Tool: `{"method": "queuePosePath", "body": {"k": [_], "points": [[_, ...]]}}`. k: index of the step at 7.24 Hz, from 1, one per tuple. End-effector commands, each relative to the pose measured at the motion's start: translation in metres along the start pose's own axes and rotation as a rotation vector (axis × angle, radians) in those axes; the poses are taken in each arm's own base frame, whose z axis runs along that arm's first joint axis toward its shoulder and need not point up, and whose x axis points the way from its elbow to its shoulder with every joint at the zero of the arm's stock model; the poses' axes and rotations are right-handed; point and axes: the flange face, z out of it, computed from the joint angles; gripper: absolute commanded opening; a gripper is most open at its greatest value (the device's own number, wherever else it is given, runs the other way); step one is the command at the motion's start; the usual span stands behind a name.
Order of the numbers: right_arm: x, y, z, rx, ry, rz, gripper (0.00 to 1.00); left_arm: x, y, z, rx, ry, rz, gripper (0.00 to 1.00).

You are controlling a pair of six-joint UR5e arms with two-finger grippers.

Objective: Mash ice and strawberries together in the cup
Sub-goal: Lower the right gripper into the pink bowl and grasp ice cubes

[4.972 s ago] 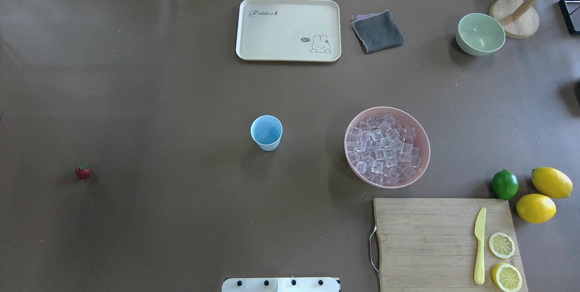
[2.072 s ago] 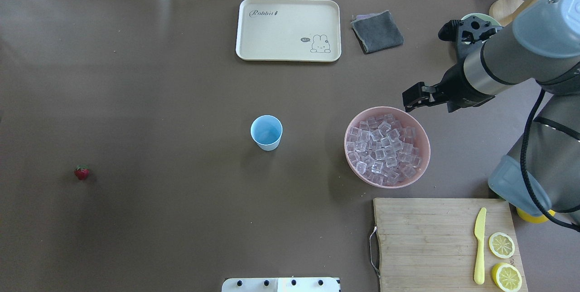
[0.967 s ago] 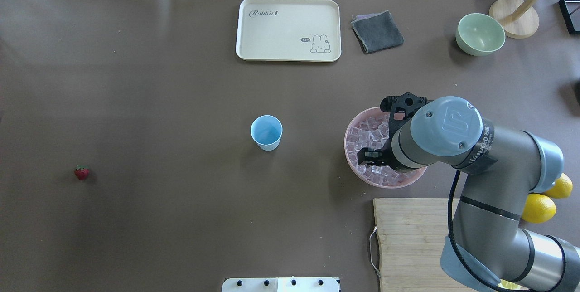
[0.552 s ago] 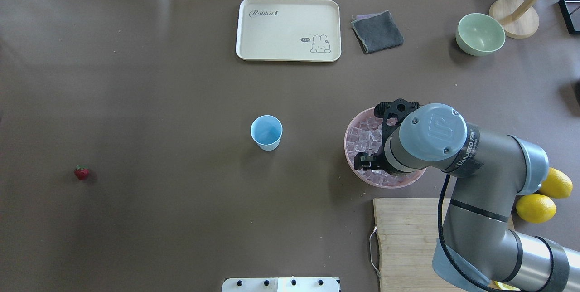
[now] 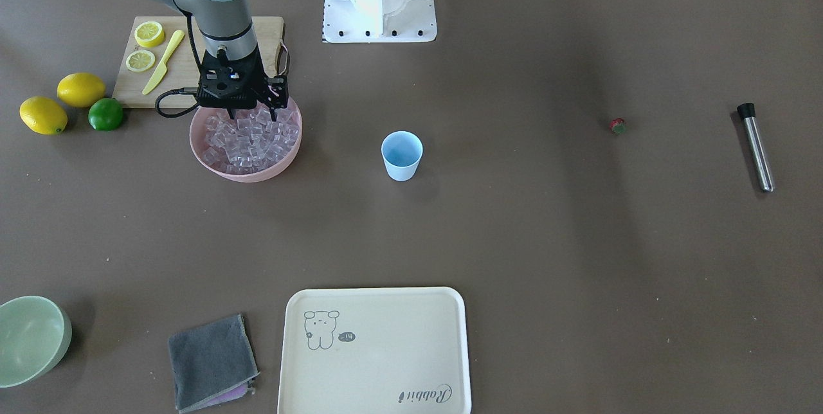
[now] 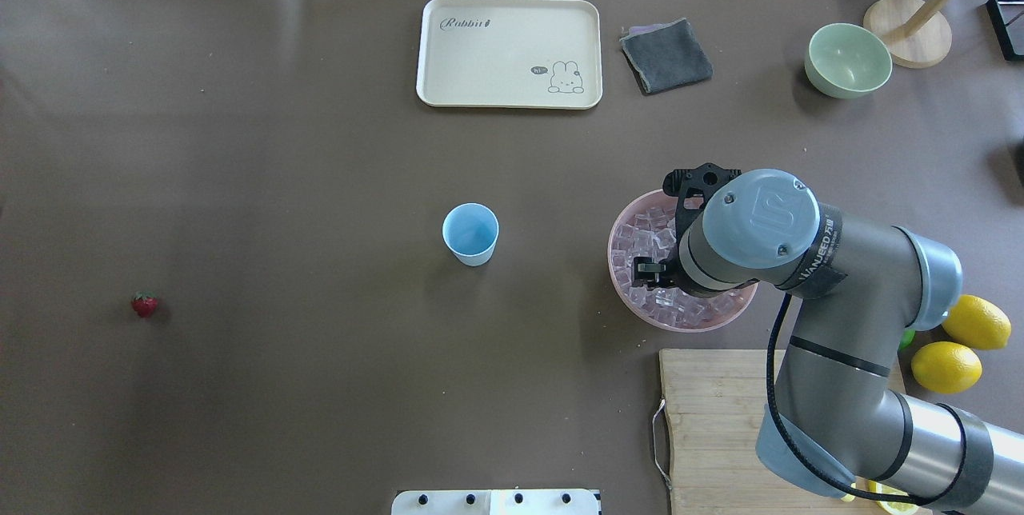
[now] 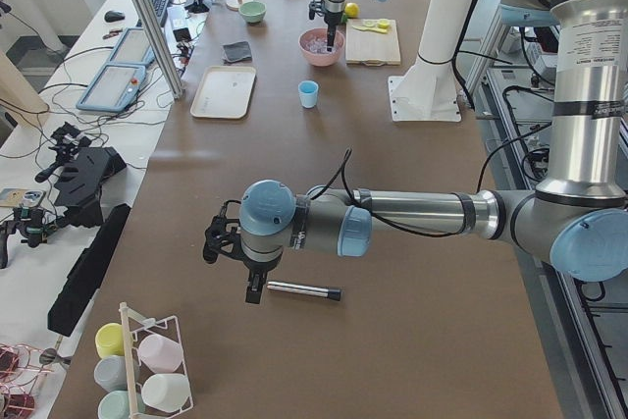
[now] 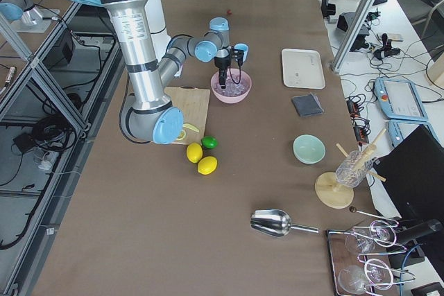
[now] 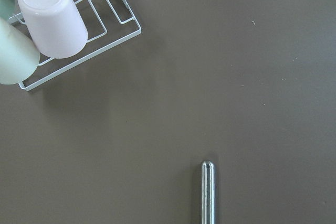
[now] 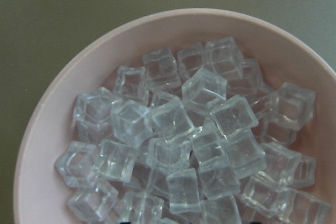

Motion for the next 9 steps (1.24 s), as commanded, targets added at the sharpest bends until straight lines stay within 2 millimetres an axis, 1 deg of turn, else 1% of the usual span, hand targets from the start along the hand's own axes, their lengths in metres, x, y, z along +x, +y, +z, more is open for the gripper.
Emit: {"method": "queuePosePath", "body": {"k": [1,2,3,4,5,6,7,9], "points": [[-0.002,-0.001,0.0,-0.009,0.029,0.018,0.55,0.001,0.0,-0.001,0.001,0.0,0.001,0.99],[-0.012,-0.002,-0.011,-0.015,0.043,0.021,0.54,0.001,0.0,-0.001,0.002,0.0,0.002,0.99],[-0.027,-0.001,-0.019,-0.03,0.074,0.024,0.55,0.001,-0.001,-0.001,0.002,0.0,0.002,0.99],[-0.029,0.0,-0.019,-0.032,0.085,0.024,0.55,0.001,-0.001,-0.001,0.002,0.0,0.002,0.99],[-0.03,0.005,-0.013,-0.041,0.091,0.017,0.54,0.001,-0.001,-0.001,0.002,0.0,0.004,0.99],[-0.028,0.004,-0.009,-0.04,0.094,0.018,0.51,0.002,-0.001,-0.002,0.004,0.0,0.006,0.99],[-0.025,0.004,-0.005,-0.042,0.104,0.021,0.51,0.001,0.0,-0.002,0.004,0.0,0.004,0.99],[-0.023,0.005,-0.003,-0.045,0.109,0.031,0.51,0.001,0.0,-0.001,0.002,0.0,0.004,0.99]]}}
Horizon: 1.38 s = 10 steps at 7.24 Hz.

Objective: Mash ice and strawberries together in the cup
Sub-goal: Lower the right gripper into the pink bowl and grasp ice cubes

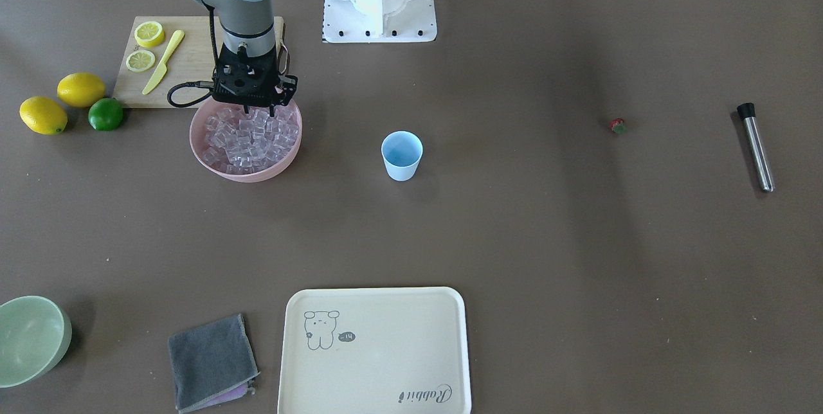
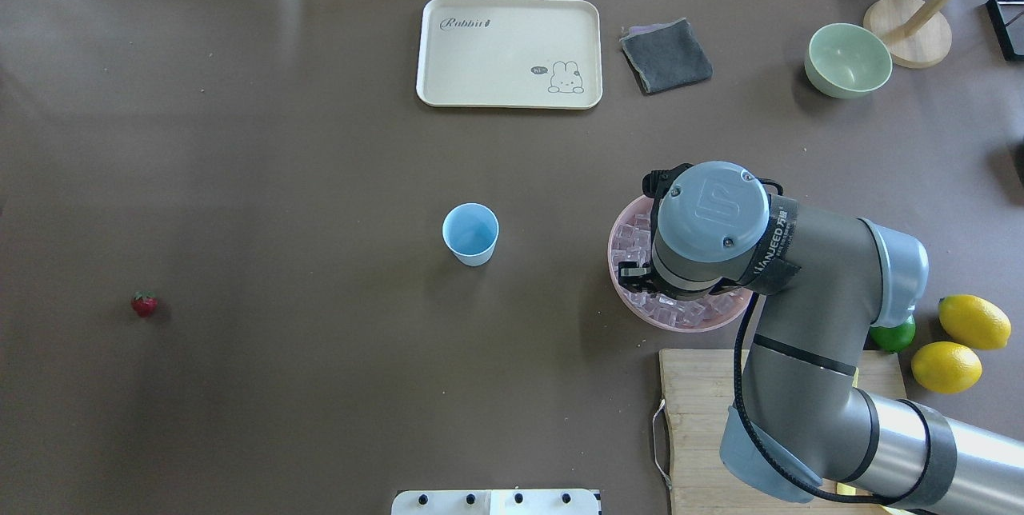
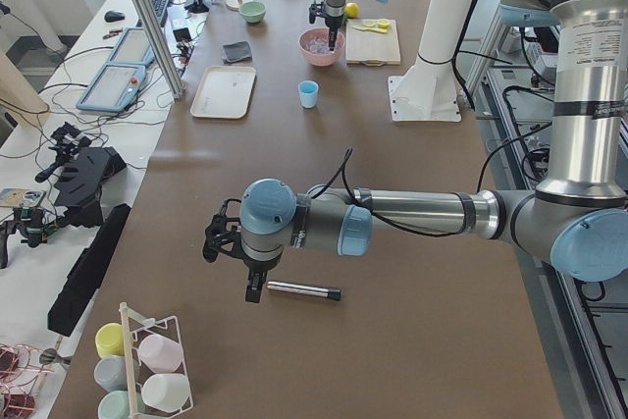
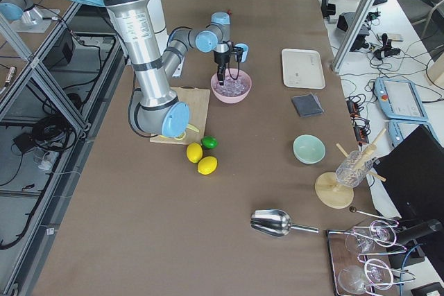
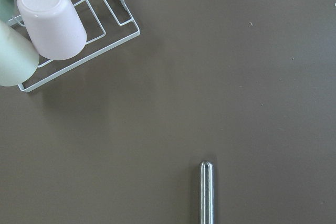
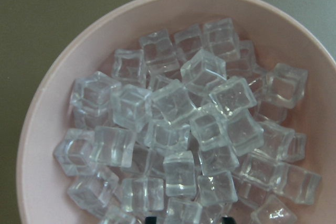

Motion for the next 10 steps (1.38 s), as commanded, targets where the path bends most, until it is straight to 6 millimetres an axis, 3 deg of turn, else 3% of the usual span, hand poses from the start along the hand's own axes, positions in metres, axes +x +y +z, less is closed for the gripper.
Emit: {"method": "queuePosePath", "body": {"k": [1,3,5,6,8,10], "points": [[-0.004,0.002,0.004,-0.004,-0.002,0.008,0.51,0.0,0.0,-0.001,0.002,0.0,0.0,0.99],[-0.009,0.002,0.018,0.0,-0.029,0.011,0.5,0.0,0.0,-0.001,0.002,0.0,0.0,0.99],[-0.007,-0.001,0.015,0.002,-0.034,0.004,0.34,0.0,0.001,0.0,0.001,0.0,-0.001,0.99],[-0.003,-0.007,0.011,0.004,-0.038,0.011,0.31,-0.001,0.001,-0.001,0.002,0.0,-0.002,0.99],[-0.001,-0.011,0.008,0.009,-0.035,0.015,0.13,-0.001,0.0,-0.001,0.002,0.0,-0.002,0.99],[0.004,-0.022,-0.039,0.036,-0.103,0.005,0.11,-0.001,0.0,0.0,0.001,0.0,-0.003,0.99]]}}
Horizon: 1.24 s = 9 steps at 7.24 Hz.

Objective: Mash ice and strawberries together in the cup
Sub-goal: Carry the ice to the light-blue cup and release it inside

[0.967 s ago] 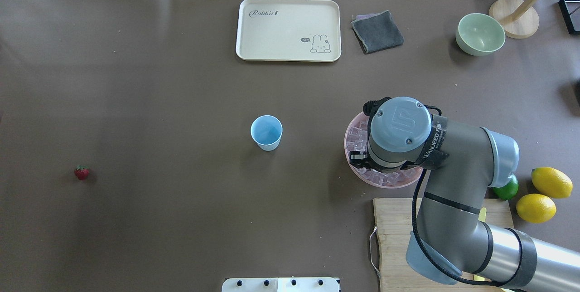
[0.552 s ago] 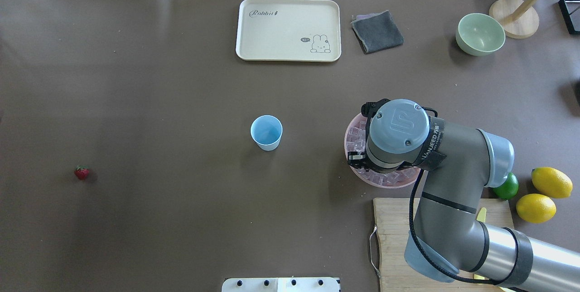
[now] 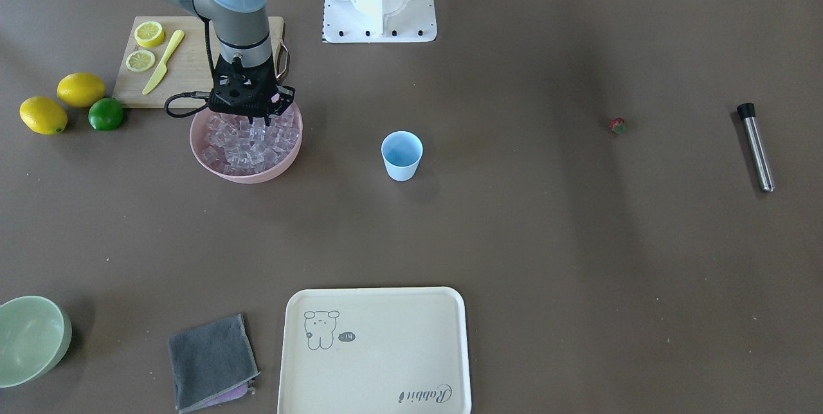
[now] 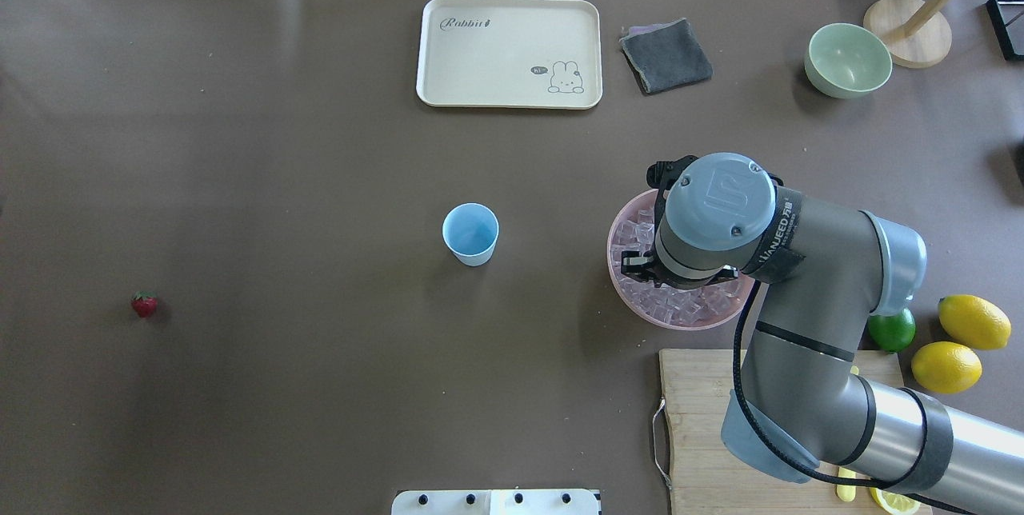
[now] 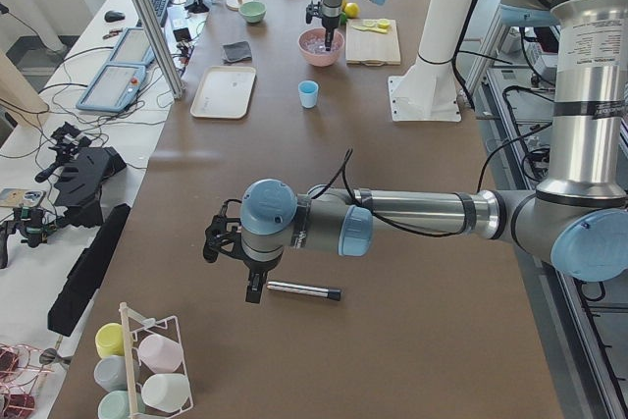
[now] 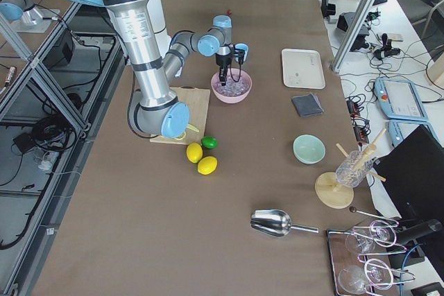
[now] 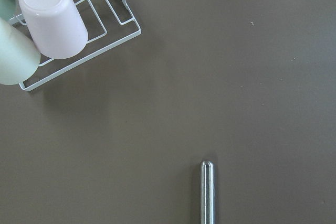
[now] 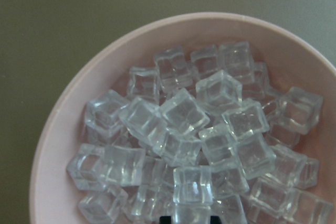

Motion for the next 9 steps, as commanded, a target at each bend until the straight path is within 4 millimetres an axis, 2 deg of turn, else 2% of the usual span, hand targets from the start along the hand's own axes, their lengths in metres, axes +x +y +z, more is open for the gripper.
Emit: {"method": "queuePosePath", "body": {"k": [1,2,3,5,6,8,9], "points": [[-0.027,-0.008,-0.047,0.044,-0.083,-0.104,0.11,0.0,0.0,0.0,0.0,0.0,0.0,0.99],[-0.046,-0.014,-0.057,0.058,-0.103,-0.14,0.09,-0.001,0.002,0.001,-0.003,0.0,-0.003,0.99],[-0.075,-0.022,-0.068,0.077,-0.123,-0.144,0.03,-0.004,0.007,0.003,-0.007,0.0,-0.01,0.99],[-0.157,-0.051,-0.066,0.088,-0.096,-0.124,0.01,-0.001,0.006,0.0,-0.001,0.0,-0.003,0.99],[-0.177,-0.057,-0.068,0.099,-0.12,-0.128,0.01,-0.001,0.006,-0.001,0.001,0.001,-0.004,0.99],[-0.203,-0.066,-0.06,0.106,-0.128,-0.124,0.01,0.0,0.016,0.0,-0.004,0.018,-0.01,0.99],[-0.214,-0.065,-0.064,0.117,-0.17,-0.121,0.01,0.0,0.016,0.001,-0.004,0.024,-0.011,0.99]]}}
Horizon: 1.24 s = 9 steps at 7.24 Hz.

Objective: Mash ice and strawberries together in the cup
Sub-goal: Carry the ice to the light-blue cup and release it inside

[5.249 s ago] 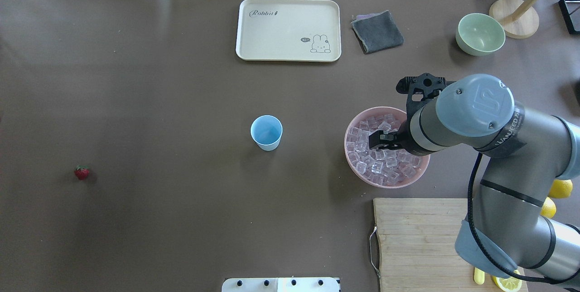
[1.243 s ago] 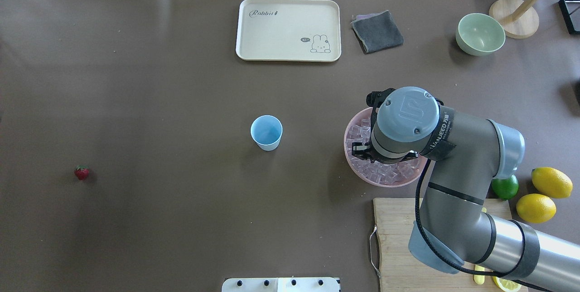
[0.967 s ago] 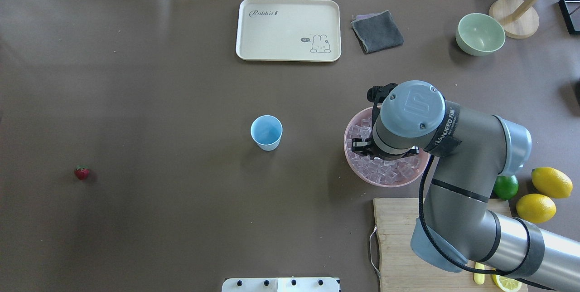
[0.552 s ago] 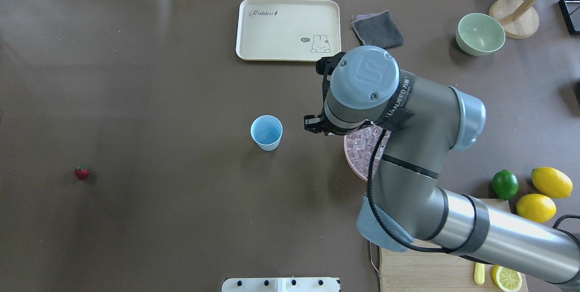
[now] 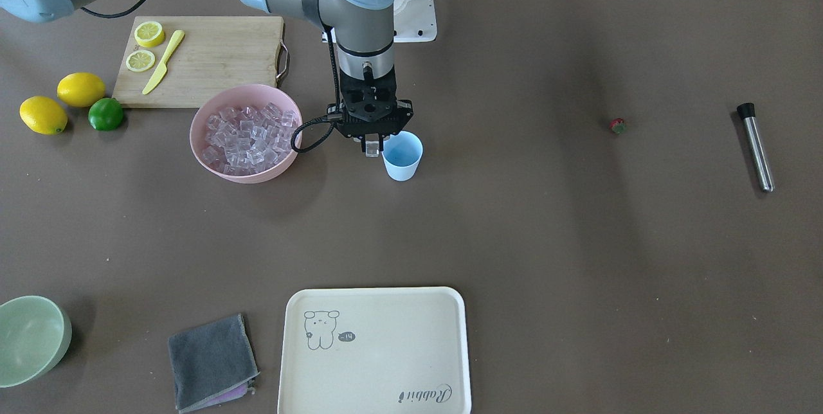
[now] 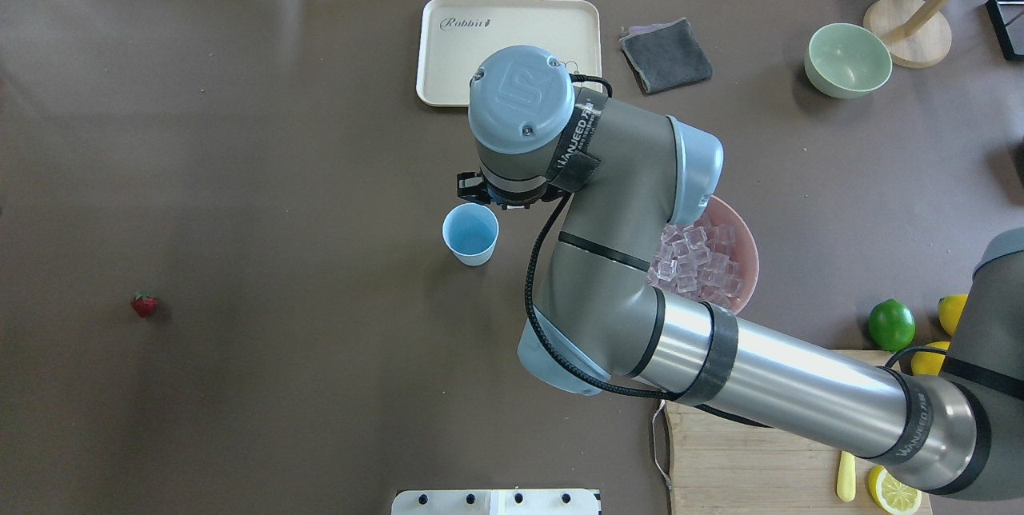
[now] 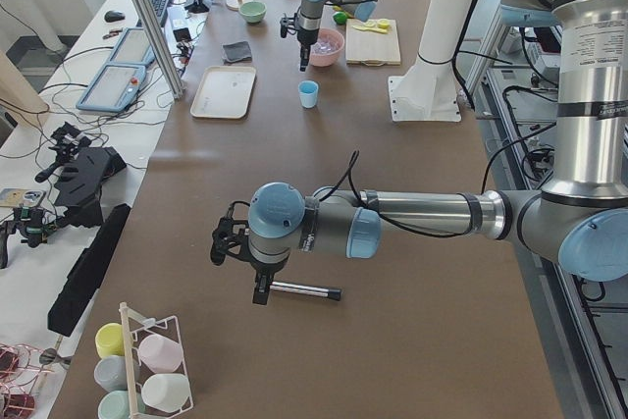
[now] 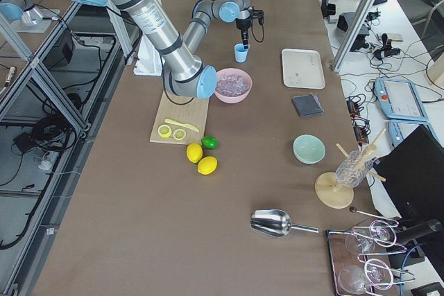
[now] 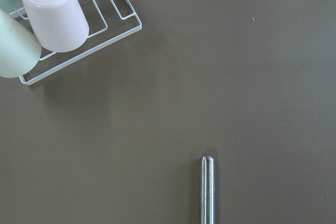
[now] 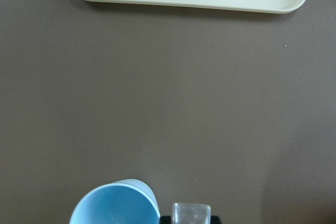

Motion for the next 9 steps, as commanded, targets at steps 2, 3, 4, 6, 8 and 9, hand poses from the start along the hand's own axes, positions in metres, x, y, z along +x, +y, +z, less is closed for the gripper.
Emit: {"method": "queuePosePath", "body": {"k": [2,3,4,6,8,9], "points": [[-0.024,0.009,0.009,0.016,-0.048,0.002,0.03,0.0,0.002,0.001,-0.002,0.01,-0.003,0.99],[-0.029,0.019,0.016,0.011,-0.041,-0.006,0.05,0.0,0.001,0.001,-0.002,0.01,-0.003,0.99],[-0.032,0.027,0.019,0.009,-0.04,-0.01,0.12,0.0,0.002,0.001,-0.002,0.01,-0.003,0.99],[-0.043,0.054,0.024,-0.002,-0.056,0.037,0.24,0.0,0.001,0.001,-0.002,0.01,-0.003,0.99],[-0.032,0.047,0.023,0.029,-0.046,0.03,0.57,-0.001,0.002,0.002,-0.004,0.01,-0.005,0.99],[-0.028,0.035,0.014,0.041,-0.052,0.04,0.55,-0.001,0.002,0.001,-0.001,0.011,-0.004,0.99]]}}
